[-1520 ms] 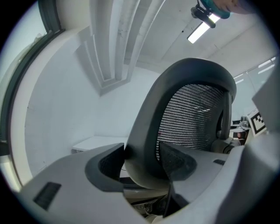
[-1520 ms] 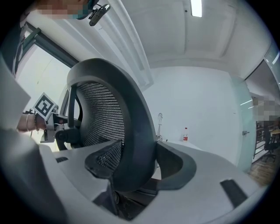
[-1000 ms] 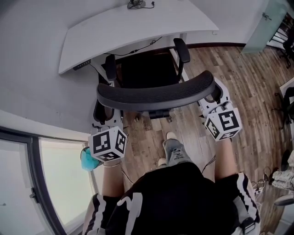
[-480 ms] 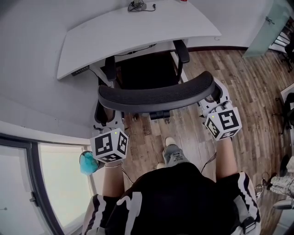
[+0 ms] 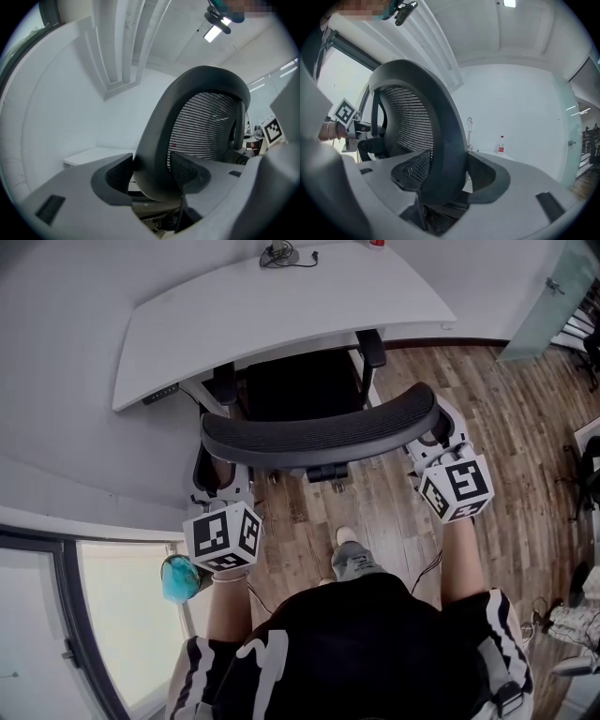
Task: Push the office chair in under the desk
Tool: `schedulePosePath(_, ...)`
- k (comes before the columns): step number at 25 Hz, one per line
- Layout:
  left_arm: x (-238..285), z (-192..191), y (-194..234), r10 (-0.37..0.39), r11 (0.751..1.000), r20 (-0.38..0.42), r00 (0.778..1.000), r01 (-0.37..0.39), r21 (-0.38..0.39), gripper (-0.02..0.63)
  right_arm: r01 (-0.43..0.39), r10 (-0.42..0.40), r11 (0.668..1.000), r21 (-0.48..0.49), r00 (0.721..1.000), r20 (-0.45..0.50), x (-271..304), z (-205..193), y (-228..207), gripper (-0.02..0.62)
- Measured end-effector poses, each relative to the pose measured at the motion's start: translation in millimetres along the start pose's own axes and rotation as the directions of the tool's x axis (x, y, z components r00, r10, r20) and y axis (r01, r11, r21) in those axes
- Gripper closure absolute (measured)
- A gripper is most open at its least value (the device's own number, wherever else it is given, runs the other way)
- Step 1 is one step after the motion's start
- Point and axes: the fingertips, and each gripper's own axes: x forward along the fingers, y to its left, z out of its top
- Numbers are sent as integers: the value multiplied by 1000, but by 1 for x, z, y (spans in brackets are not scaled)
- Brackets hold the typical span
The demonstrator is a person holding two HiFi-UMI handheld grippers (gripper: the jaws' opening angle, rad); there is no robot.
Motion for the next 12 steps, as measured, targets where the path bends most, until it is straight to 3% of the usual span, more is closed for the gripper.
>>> schedulePosePath(12,37,-1,-6,1,1000,2,1000,-1,-9,364,-23,23,1000,-4,1000,-5,35,-3,-31,345)
